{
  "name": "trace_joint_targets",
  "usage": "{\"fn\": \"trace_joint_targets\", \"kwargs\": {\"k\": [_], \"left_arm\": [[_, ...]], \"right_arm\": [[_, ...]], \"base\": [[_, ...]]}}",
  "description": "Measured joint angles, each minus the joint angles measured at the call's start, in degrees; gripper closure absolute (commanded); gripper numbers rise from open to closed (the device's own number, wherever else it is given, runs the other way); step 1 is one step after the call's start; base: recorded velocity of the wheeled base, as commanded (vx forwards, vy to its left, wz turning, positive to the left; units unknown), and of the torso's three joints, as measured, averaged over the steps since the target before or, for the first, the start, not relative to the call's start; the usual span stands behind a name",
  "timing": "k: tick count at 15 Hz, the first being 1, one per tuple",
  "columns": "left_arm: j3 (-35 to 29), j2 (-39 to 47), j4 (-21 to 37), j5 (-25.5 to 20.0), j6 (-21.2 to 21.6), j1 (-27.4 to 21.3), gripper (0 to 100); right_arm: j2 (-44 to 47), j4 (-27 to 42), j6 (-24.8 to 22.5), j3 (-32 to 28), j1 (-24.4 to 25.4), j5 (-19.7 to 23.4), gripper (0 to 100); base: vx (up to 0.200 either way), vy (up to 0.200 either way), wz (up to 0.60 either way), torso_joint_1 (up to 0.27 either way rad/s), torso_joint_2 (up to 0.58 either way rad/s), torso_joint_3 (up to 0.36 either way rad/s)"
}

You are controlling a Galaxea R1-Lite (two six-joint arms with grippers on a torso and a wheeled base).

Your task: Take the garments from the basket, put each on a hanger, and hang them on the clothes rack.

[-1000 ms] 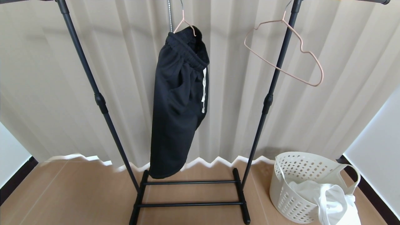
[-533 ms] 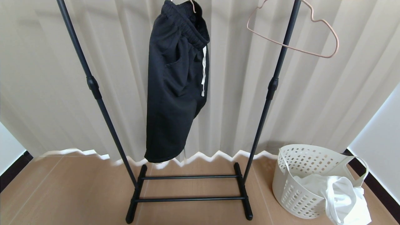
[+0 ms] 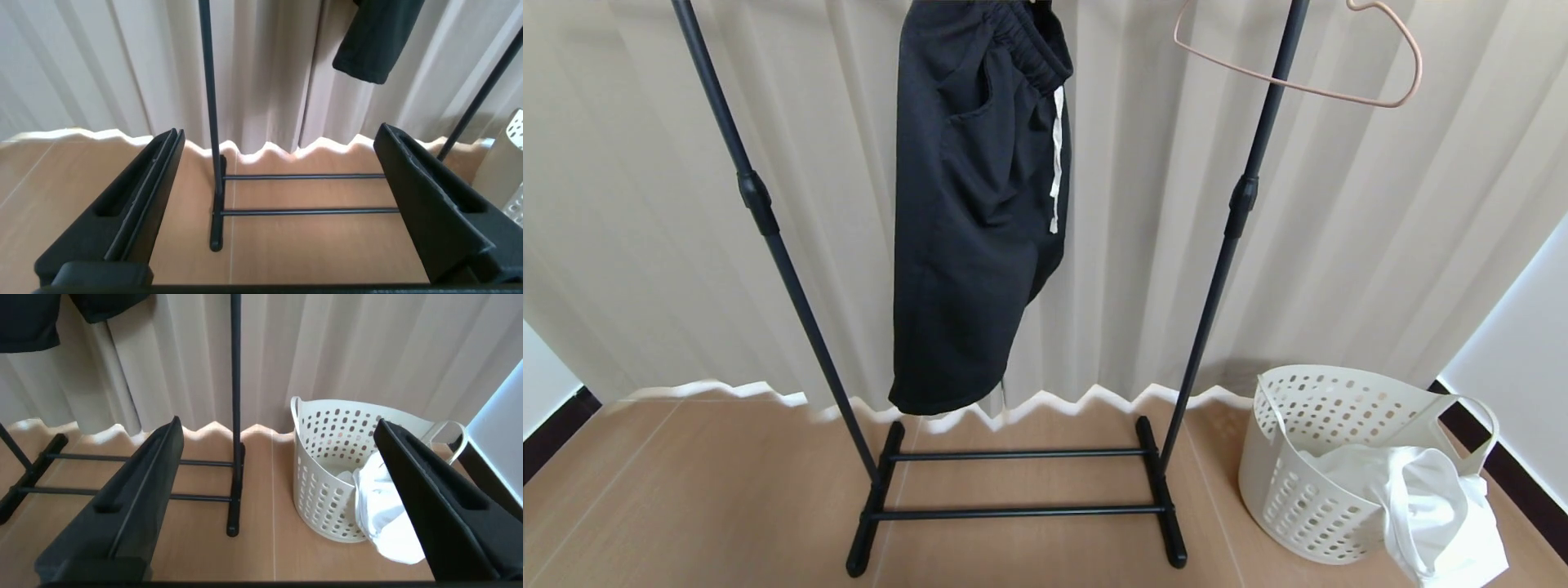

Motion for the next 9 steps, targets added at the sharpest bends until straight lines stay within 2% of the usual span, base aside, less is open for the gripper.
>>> {"fn": "trace_joint_targets", "kwargs": {"k": [3, 9], "left_arm": [[0.0, 0.0, 0.0, 0.05, 0.0, 0.0, 0], [0.0, 0.0, 0.02, 0.0, 0.11, 0.02, 0]], "right_arm": [[0.0, -0.02, 0.11, 0.0, 0.0, -0.06, 0], [0.0, -0.02, 0.2, 0.0, 0.0, -0.06, 0]], "base": [[0.0, 0.0, 0.0, 0.0, 0.0, 0.0], [0.0, 0.0, -0.6, 0.005, 0.0, 0.002]]}}
